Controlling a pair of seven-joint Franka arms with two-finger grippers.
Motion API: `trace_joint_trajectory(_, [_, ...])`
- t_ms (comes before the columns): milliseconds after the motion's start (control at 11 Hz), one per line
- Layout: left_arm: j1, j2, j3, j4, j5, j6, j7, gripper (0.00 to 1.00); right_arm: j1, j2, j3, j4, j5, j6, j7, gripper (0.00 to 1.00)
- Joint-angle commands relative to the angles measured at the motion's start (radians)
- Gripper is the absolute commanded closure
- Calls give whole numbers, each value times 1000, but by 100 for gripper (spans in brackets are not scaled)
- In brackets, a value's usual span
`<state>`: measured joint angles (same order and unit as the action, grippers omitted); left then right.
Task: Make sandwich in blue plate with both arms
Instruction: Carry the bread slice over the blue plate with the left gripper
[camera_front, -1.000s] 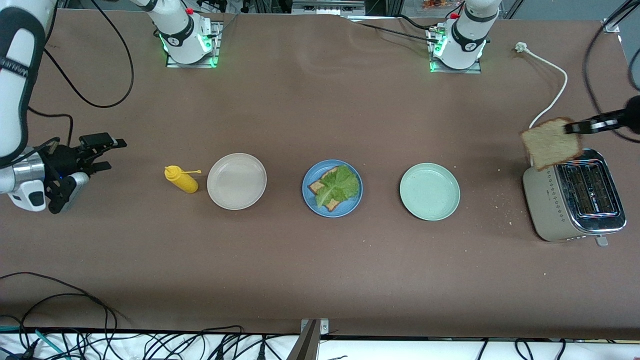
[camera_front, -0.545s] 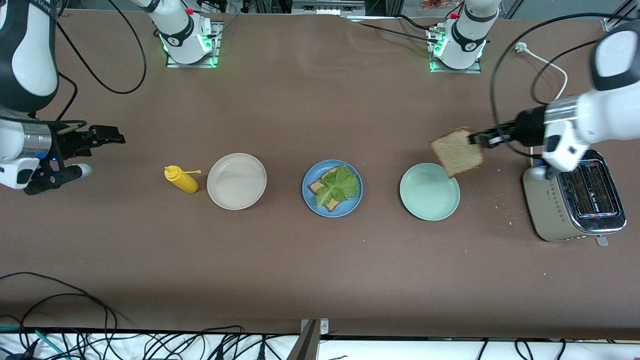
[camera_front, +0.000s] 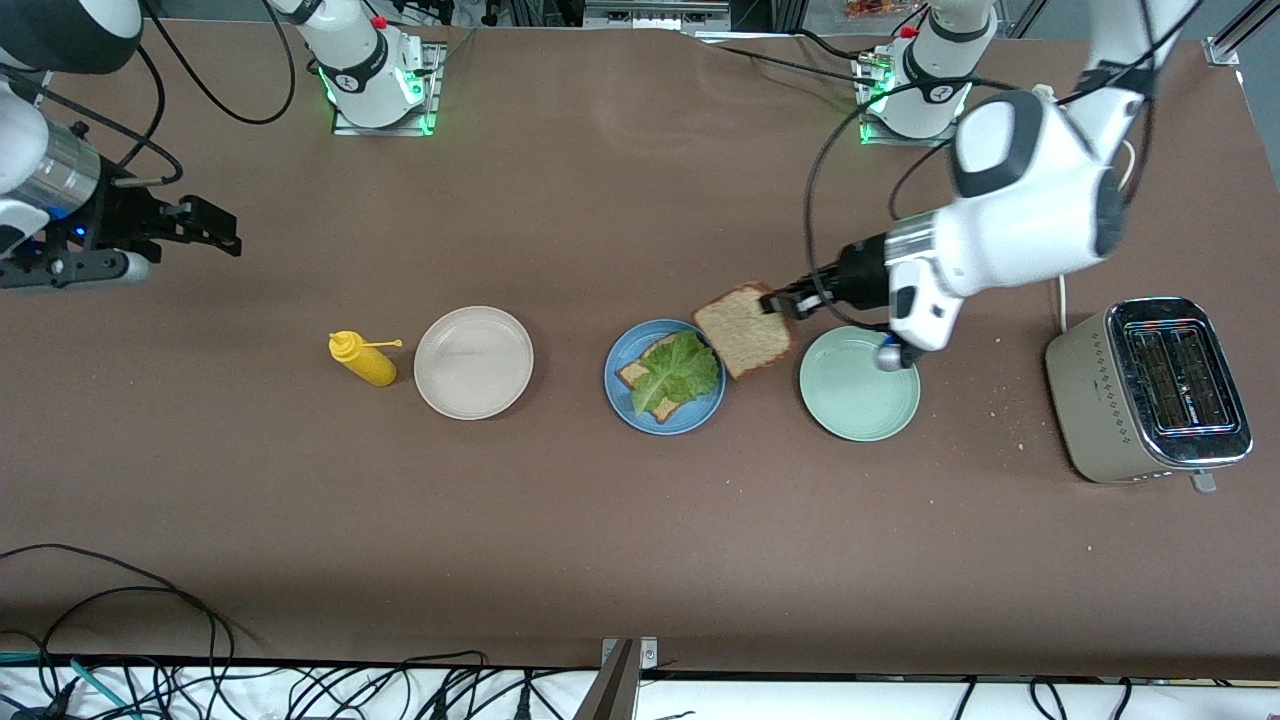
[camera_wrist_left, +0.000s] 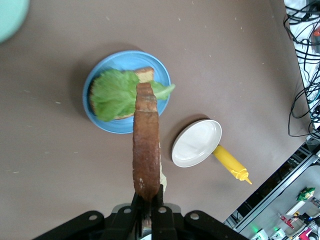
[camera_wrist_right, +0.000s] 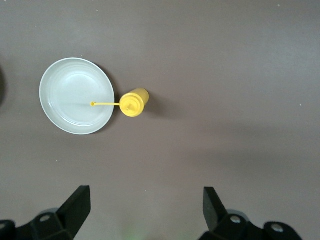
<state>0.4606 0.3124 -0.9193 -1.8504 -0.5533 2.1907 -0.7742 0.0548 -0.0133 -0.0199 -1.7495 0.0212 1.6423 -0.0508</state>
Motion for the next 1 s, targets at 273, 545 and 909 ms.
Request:
trace_joint_trajectory(273, [-233, 172, 45, -38, -19, 395, -45, 100, -18, -7, -6, -31, -20, 40, 8, 0])
trace_joint_trajectory(545, [-451, 209, 233, -17, -20, 535, -63, 100, -15, -5, -3, -28, -21, 42, 11, 0])
trace_joint_trajectory(909, [-511, 214, 287, -15, -25, 551, -66, 100, -18, -4, -5, -22, -20, 31, 29, 0])
